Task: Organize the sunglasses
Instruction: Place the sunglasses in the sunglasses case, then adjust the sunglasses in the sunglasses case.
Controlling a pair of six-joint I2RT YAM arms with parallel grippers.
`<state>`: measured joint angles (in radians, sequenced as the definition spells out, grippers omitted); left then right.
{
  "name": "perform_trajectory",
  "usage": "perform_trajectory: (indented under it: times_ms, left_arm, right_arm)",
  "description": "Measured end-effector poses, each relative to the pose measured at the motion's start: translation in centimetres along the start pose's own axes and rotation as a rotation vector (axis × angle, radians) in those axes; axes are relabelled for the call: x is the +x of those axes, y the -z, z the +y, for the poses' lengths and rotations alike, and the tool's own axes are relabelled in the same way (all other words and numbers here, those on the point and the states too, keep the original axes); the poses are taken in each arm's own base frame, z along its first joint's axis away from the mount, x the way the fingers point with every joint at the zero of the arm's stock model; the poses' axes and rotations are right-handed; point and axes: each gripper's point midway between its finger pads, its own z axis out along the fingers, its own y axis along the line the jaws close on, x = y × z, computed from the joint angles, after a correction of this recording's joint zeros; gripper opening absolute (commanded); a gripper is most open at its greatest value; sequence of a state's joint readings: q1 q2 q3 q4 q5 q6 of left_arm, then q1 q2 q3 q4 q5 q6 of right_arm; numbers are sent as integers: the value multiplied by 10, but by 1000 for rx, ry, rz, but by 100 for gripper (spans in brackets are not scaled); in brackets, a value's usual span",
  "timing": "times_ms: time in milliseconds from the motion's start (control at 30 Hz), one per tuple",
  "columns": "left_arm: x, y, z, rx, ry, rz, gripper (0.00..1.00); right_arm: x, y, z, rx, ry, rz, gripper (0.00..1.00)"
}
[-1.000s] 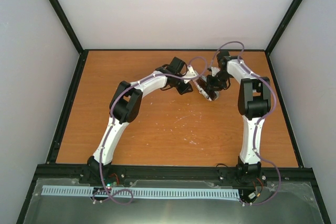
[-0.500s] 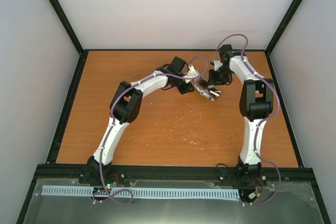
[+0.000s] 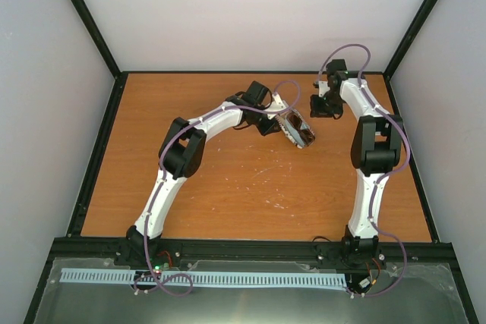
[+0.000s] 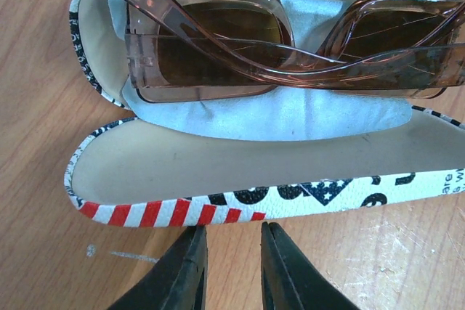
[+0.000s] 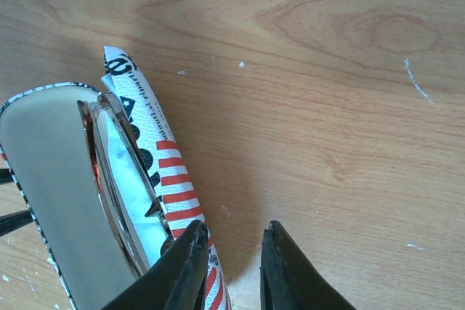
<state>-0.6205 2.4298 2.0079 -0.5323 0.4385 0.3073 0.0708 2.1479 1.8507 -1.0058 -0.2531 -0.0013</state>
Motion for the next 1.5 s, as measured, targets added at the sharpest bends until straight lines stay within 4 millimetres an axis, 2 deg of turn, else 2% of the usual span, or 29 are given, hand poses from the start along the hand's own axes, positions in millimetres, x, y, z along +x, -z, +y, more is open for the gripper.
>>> perform_trajectory:
  times_ms: [167, 333, 433, 567, 667, 833, 933, 1133, 1500]
  left_arm:
    - [0, 0, 0, -1, 3, 1, 23]
    - [11, -4, 0, -1, 13, 24, 22]
    - [18, -7, -1, 1, 20, 40, 22]
    - [23, -8, -1, 2, 24, 49, 22]
    - [27, -7, -3, 3, 28, 57, 22]
    - [34, -6, -6, 6, 33, 68, 22]
    - [37, -2, -8, 3, 34, 72, 22]
    - [32, 6, -9, -8, 26, 59, 22]
    - [29, 7, -9, -13, 21, 48, 22]
  right_arm:
    - [0, -8, -2, -12, -2, 4, 12]
    - [23, -15, 2, -41, -8, 29, 3]
    - [39, 5, 14, -54, 16, 20, 3]
    - [37, 43, 37, -60, 92, -71, 3]
    - [50, 51, 45, -62, 115, -89, 3]
    - [80, 30, 41, -41, 110, -6, 3]
    - [90, 17, 43, -28, 120, 36, 3]
    - [89, 4, 42, -3, 131, 59, 3]
    - [95, -24, 32, 29, 122, 126, 3]
